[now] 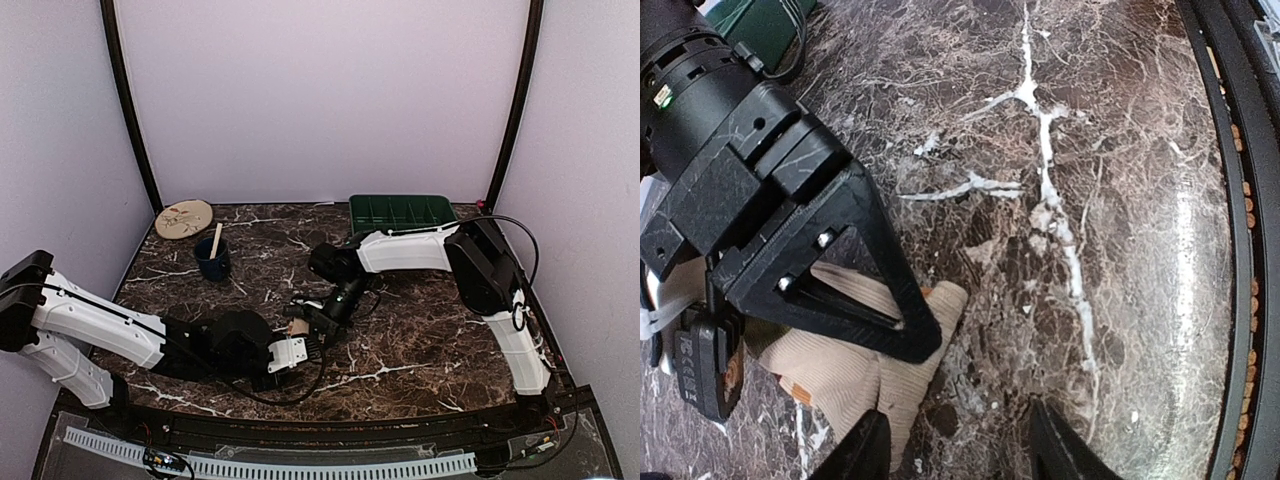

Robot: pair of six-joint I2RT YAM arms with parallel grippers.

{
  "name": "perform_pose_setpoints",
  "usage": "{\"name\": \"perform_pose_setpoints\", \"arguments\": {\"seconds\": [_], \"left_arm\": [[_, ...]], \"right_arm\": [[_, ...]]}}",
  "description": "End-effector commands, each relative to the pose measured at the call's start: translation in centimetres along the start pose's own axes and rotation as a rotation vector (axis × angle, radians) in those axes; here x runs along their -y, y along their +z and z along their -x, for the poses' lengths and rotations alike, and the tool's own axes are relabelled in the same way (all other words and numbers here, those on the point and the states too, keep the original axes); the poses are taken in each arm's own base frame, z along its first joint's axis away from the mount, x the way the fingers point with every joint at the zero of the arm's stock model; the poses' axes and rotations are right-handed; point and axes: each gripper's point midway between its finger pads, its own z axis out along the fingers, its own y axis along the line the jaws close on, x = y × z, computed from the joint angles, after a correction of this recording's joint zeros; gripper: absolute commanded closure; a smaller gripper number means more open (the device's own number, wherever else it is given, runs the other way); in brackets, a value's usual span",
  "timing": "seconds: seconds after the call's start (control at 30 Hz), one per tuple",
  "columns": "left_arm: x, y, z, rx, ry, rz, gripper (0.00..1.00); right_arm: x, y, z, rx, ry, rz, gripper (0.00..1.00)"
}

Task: Roll the socks
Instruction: Roll the sock at the center of the board.

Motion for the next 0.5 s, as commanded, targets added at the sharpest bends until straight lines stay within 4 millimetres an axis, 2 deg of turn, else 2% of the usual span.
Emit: {"name": "perform_pose_setpoints", "arguments": {"seconds": [0.0, 0.2, 0.47], "left_arm": [[-0.6, 0.2, 0.2, -0.005, 0.051, 0.019, 0.50], [-2.0, 0.5, -0.6, -0.024, 0.038, 0.016, 0.51], [-2.5, 1.1, -1.3, -0.040, 0.035, -0.041, 0.51]], "right_arm": [[-1.1, 0.2, -0.2, -0.015, -0.006, 0.023, 0.97], [-1.5, 0.6, -0.5, -0.027, -0.010, 0.032, 0.97], [-1.9, 0.9, -0.7, -0.035, -0.015, 0.037, 0.97]]}}
